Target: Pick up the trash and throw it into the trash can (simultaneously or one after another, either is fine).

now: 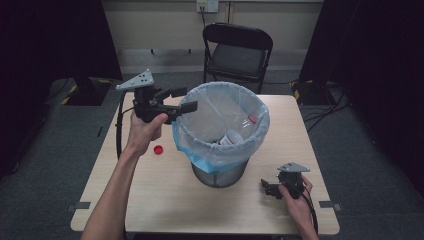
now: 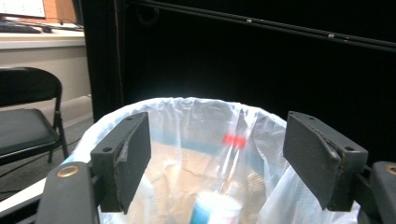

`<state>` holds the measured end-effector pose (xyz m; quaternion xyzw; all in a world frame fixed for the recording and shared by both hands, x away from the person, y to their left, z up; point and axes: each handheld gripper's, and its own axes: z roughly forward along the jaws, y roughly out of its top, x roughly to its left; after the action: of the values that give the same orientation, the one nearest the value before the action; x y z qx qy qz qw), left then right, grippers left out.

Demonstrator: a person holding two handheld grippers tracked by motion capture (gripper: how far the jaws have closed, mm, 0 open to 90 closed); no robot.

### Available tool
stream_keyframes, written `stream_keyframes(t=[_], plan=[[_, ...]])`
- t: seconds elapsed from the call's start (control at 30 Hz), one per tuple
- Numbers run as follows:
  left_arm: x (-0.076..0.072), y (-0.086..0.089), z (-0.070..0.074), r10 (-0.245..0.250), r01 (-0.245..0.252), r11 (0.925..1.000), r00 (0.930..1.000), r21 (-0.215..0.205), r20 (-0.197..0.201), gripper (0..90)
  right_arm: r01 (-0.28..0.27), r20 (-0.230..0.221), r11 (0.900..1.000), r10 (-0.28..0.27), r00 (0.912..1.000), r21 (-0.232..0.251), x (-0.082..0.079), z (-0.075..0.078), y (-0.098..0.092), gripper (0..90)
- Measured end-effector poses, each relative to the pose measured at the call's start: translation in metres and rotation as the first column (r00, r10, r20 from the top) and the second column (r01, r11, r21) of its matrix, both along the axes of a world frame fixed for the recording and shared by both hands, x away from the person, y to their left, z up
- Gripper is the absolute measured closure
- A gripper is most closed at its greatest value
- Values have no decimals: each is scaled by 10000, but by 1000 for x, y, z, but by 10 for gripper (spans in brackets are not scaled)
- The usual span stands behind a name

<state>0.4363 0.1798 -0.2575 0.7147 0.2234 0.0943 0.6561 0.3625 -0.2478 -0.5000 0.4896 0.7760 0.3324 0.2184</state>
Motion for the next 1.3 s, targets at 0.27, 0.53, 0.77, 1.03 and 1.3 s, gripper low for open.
stream_keyframes(t=[0.27, 0.53, 0.77, 1.03, 1.3], plan=[[-4, 28, -7, 553, -553, 9985, 9985, 42, 4, 228, 18, -21, 10000, -18, 10000, 17, 0, 0, 0, 95], [-7, 54, -21, 1091, -1085, 9937, 9939, 295, -190, 229, 20, -21, 10000, -20, 10000, 15, 0, 0, 0, 95], [-7, 72, -39, 1620, -1591, 9848, 9861, 696, -379, 247, 15, -18, 10000, -15, 10000, 19, 0, 0, 0, 95], [-7, 93, -71, 2249, -2164, 9696, 9720, 1141, -678, 270, 16, -21, 10000, -16, 10000, 14, 0, 0, 0, 95], [-3, 103, -108, 2961, -2683, 9399, 9485, 2112, -1129, 279, 17, -21, 10000, -17, 10000, 17, 0, 0, 0, 95]])
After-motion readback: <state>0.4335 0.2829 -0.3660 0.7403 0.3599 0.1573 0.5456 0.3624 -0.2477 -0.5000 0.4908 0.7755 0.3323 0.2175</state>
